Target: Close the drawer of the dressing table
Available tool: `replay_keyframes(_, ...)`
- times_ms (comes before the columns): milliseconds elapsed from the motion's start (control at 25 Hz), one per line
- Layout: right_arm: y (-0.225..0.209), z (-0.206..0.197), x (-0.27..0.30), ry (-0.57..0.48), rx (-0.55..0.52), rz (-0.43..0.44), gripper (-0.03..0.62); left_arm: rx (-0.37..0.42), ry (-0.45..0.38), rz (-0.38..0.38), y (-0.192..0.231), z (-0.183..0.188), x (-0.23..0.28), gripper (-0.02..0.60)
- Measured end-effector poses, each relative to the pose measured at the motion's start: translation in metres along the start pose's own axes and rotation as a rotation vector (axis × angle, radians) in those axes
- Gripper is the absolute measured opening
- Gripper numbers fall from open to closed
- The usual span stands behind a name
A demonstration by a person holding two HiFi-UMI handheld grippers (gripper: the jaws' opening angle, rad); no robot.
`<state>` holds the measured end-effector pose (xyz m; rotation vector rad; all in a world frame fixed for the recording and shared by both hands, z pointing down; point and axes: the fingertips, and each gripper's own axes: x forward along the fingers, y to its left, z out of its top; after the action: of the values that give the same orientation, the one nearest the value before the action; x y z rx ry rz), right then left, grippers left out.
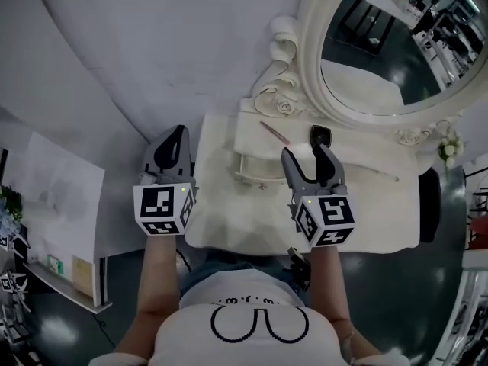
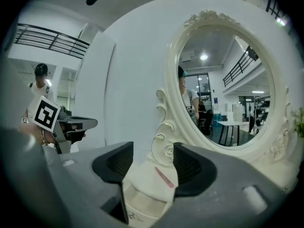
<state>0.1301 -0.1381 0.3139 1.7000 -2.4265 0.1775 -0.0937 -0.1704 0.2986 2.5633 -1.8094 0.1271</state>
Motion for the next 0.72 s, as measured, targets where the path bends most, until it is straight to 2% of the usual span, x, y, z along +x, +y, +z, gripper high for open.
replay_keyframes(240,0.01,-0.043,0.008,0.092,0.073,-0.04,0.249,-0.025,0.032,-0.05,0.005,-0.019,0.008,-0.002)
replay_keyframes(720,0.047,-0.149,0.01,0.365,0.156,-0.051,0.164,-0.085,0.168,-0.107,0.006,-0.087,0.004,-0.002)
